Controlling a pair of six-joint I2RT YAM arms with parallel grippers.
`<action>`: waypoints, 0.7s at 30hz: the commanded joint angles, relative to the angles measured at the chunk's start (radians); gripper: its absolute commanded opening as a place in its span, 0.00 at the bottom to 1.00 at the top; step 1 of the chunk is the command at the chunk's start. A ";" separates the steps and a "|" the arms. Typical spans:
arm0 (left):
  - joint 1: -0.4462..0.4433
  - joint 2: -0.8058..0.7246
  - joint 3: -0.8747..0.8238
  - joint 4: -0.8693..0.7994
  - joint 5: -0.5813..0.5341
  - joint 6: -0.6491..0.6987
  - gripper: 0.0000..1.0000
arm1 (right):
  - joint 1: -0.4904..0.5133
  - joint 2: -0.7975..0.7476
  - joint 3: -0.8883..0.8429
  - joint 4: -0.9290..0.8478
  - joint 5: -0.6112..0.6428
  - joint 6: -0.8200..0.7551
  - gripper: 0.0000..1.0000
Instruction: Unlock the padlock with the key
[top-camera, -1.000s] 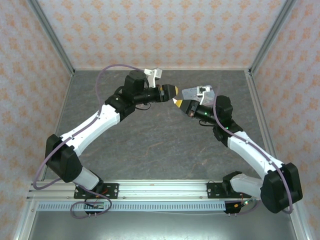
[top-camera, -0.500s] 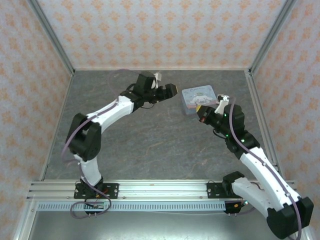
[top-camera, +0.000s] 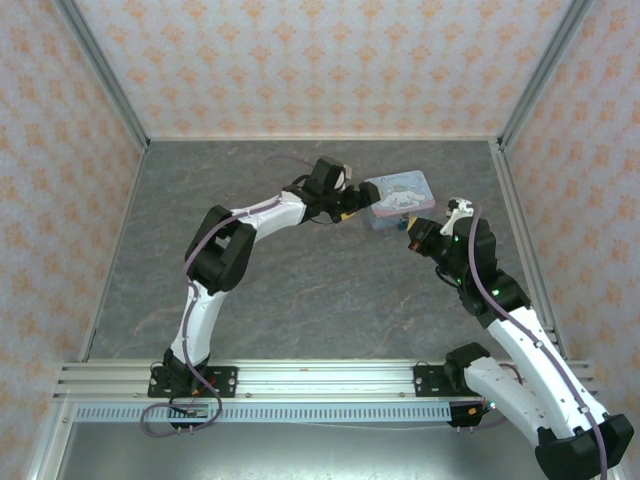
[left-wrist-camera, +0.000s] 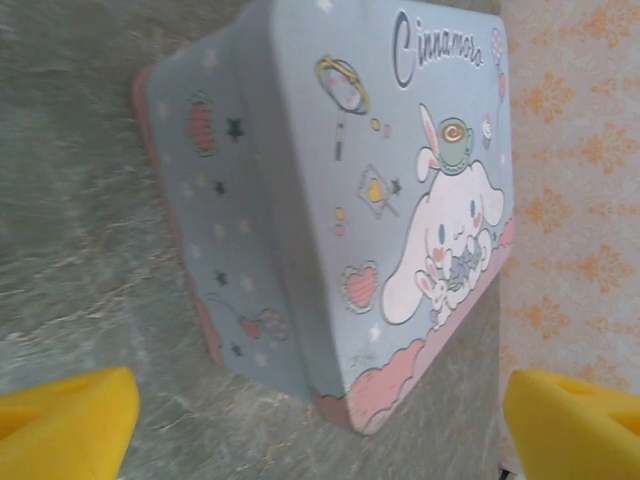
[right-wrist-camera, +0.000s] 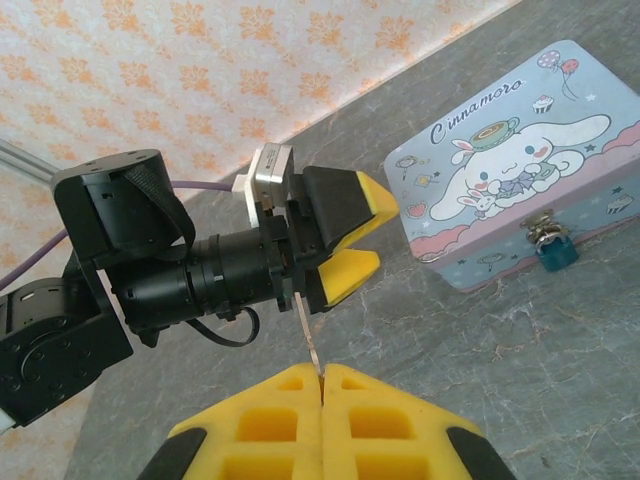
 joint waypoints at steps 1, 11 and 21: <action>-0.008 0.038 0.059 -0.003 0.021 -0.025 0.93 | -0.003 -0.003 0.027 -0.013 0.025 0.005 0.00; -0.016 0.116 0.117 -0.088 -0.011 -0.015 0.83 | -0.003 0.020 0.032 -0.004 0.017 0.013 0.00; -0.012 0.064 0.004 -0.204 -0.101 0.076 0.79 | -0.003 0.041 0.051 -0.028 0.044 0.015 0.00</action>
